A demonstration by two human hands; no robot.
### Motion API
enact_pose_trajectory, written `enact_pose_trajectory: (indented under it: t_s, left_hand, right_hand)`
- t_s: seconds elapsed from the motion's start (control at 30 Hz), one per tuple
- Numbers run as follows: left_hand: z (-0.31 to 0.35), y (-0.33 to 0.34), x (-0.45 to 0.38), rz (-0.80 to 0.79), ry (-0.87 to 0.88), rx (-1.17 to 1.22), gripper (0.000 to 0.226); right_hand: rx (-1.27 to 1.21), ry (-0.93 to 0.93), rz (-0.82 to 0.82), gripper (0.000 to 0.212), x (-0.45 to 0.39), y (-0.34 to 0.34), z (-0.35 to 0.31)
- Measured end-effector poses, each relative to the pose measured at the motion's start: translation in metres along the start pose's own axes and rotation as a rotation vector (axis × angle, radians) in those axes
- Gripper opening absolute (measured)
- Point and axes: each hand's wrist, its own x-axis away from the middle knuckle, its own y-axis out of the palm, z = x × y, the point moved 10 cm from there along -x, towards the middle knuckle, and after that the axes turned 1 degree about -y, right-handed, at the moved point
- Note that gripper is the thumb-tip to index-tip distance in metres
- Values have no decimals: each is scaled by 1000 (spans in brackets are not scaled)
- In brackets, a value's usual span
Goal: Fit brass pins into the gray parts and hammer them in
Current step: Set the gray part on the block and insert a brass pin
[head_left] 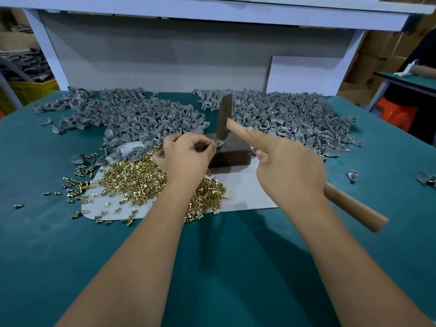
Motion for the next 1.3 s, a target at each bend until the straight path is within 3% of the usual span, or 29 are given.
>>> enact_pose_trajectory:
  t_s: [0.13, 0.27, 0.43, 0.53, 0.67, 0.8, 0.93, 1.07, 1.23, 1.3]
  left_hand:
    - [0, -1, 0, 48, -3, -5, 11]
    - [-1, 1, 0, 21, 16, 4, 11]
    - [-2, 2, -1, 28, -4, -1, 9]
    - [-2, 1, 0, 32, 14, -5, 8]
    - [0, -1, 0, 75, 19, 7, 9]
    - [-3, 2, -1, 52, 18, 5, 10]
    - [-1, 1, -1, 76, 15, -8, 11]
    - [-1, 1, 0, 45, 28, 3, 10]
    - [1, 0, 0, 47, 7, -14, 9]
    - [2, 0, 1, 50, 12, -2, 9]
  right_hand:
    - [-57, -2, 150, 48, 6, -10, -1]
    - [37, -18, -8, 51, 5, 9, 2]
    - [30, -4, 86, 53, 8, -3, 2]
    - [56, -14, 9, 55, 4, 6, -1]
    - [17, -17, 93, 55, 7, -4, -6]
    - [91, -38, 27, 59, 4, 4, -7]
    - [78, -21, 117, 58, 8, -7, -6]
    - [105, -53, 4, 59, 5, 6, -5]
    - [-16, -12, 130, 51, 5, -5, 2]
    - [41, -59, 98, 52, 5, 0, -3]
